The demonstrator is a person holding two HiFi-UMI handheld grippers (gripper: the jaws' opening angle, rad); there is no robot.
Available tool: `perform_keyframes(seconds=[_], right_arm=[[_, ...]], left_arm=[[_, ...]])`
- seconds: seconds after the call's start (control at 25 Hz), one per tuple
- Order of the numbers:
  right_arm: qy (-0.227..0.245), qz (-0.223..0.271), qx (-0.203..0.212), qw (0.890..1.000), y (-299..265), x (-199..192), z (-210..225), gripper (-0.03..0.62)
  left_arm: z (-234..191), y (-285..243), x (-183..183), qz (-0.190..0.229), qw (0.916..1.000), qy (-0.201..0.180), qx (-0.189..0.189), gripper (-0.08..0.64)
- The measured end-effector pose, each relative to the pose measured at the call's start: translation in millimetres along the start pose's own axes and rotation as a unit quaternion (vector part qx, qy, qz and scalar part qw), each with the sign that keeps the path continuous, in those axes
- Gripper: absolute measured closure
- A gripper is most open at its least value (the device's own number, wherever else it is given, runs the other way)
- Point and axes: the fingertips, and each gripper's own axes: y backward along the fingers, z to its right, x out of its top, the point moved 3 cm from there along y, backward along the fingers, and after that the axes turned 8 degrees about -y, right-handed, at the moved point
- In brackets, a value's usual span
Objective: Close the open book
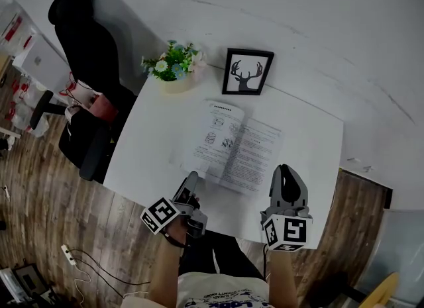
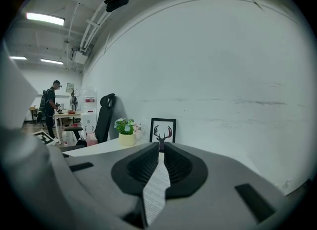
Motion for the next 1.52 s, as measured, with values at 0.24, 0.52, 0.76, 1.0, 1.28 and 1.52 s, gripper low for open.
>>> perform_keyframes(seconds=[0.24, 0.52, 0.76, 1.0, 1.28, 1.52], right_arm=[[0.004, -0.01, -0.003, 1.0, -8, -7, -5, 0.561], [0.004, -0.016, -0.011, 1.0, -18, -10, -4, 0.561], [0.004, -0.017, -0.014, 1.0, -23, -8, -5, 0.561], [0.004, -0.016, -0.017, 1.0, -25, -7, -5, 0.561], [0.005, -0.021, -0.019, 1.0, -27, -9, -4, 0.561], [0.003, -0.022, -0.021, 1.0, -26, -9, -1, 0.561]], left_arm=[[-13, -9, -2, -0.006, 0.999, 0.043, -0.004, 0.284], [-21, -19, 0, -0.012, 0.9977, 0.066, -0.001, 0.284], [-25, -25, 1, -0.02, 0.9976, 0.066, 0.001, 0.284], [-25, -26, 2, -0.022, 0.9971, 0.073, -0.003, 0.284], [-24, -30, 3, -0.02, 0.9968, 0.078, -0.001, 0.284], [-26, -31, 5, -0.015, 0.9954, 0.094, -0.004, 0.284]])
